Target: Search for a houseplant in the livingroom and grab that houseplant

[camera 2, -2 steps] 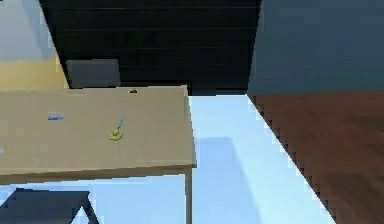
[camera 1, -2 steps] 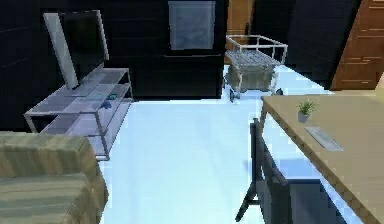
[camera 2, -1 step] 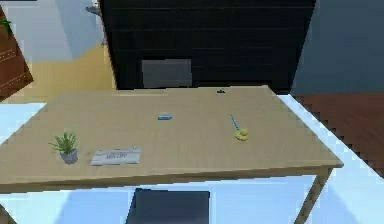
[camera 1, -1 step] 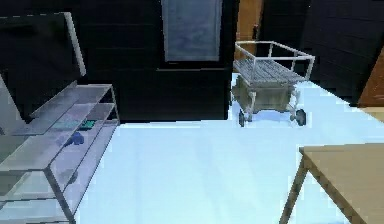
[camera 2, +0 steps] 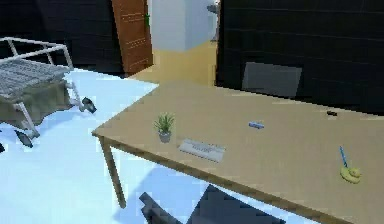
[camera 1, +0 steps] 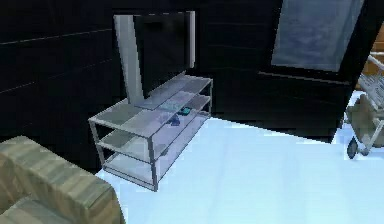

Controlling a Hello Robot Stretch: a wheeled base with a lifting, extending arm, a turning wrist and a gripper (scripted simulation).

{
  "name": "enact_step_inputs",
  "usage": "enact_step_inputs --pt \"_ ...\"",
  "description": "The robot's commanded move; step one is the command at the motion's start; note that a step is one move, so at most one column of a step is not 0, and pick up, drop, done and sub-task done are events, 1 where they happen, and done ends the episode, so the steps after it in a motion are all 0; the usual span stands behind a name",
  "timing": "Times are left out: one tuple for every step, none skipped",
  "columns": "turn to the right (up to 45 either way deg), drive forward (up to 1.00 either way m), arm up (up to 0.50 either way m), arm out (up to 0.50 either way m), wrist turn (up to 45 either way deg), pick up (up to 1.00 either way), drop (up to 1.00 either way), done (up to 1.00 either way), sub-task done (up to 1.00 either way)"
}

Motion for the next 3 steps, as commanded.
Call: enact_step_inputs --pt "45.0 0.0 0.0 0.0 0.0 0.0 0.0 0.0 0.0" --pt "24.0 0.0 0.0 0.0 0.0 0.0 0.0 0.0 0.0" --pt "0.0 0.05 0.0 0.0 0.0 0.0 0.0 0.0 0.0"
